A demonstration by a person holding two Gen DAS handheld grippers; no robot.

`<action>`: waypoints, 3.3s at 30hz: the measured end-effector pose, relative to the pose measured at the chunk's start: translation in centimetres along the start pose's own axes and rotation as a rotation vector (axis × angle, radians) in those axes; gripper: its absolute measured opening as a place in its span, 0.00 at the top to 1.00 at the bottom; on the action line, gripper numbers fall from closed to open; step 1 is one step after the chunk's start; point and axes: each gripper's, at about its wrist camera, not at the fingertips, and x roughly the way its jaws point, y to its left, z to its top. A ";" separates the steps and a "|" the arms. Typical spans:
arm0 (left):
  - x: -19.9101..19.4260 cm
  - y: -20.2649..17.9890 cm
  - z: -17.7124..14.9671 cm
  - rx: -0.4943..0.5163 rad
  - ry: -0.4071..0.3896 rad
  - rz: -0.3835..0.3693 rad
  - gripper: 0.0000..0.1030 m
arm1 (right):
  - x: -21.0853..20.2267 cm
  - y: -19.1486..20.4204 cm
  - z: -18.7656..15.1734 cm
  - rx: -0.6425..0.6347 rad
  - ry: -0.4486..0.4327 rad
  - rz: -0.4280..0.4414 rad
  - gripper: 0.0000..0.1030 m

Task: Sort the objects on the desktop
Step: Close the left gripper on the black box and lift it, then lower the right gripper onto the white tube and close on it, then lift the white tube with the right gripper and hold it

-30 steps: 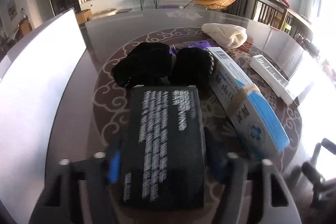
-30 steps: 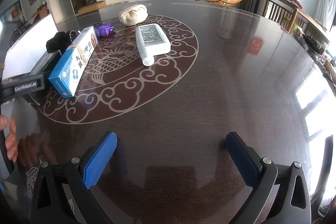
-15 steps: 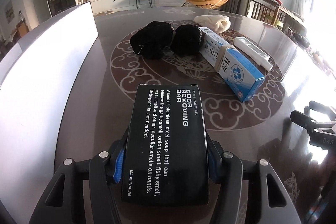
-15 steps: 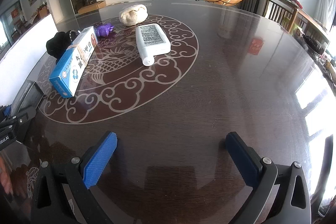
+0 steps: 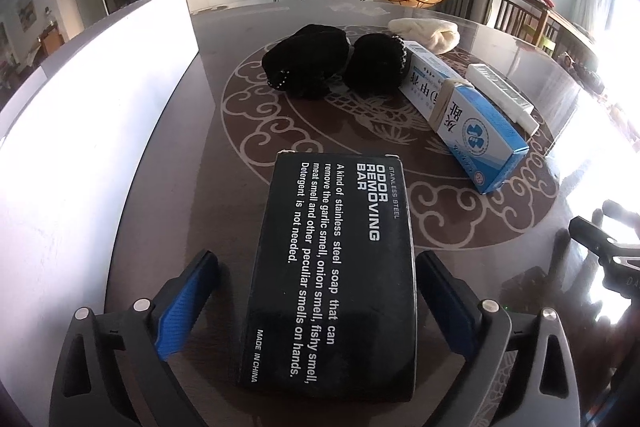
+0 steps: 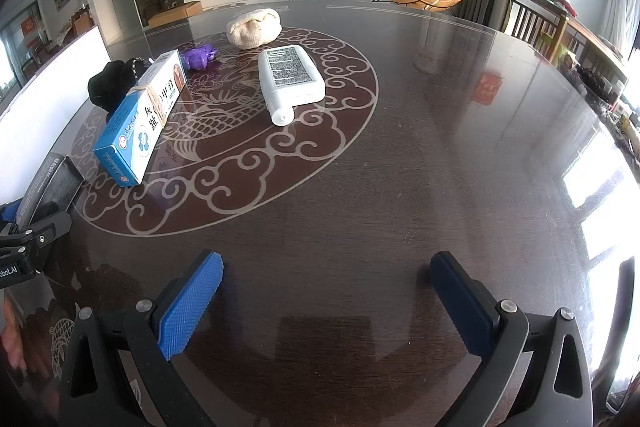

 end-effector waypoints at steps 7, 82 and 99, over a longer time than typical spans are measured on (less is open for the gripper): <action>0.2 -0.1 0.0 -0.004 0.009 0.003 0.00 | 0.0 0.0 0.0 0.000 0.000 0.000 0.00; -0.2 0.2 0.0 -0.010 0.008 0.002 0.00 | -0.6 4.1 -1.1 -0.100 0.000 0.072 0.00; -0.2 0.3 0.0 -0.011 0.008 0.002 0.00 | -0.6 4.1 -1.1 -0.100 0.001 0.073 0.00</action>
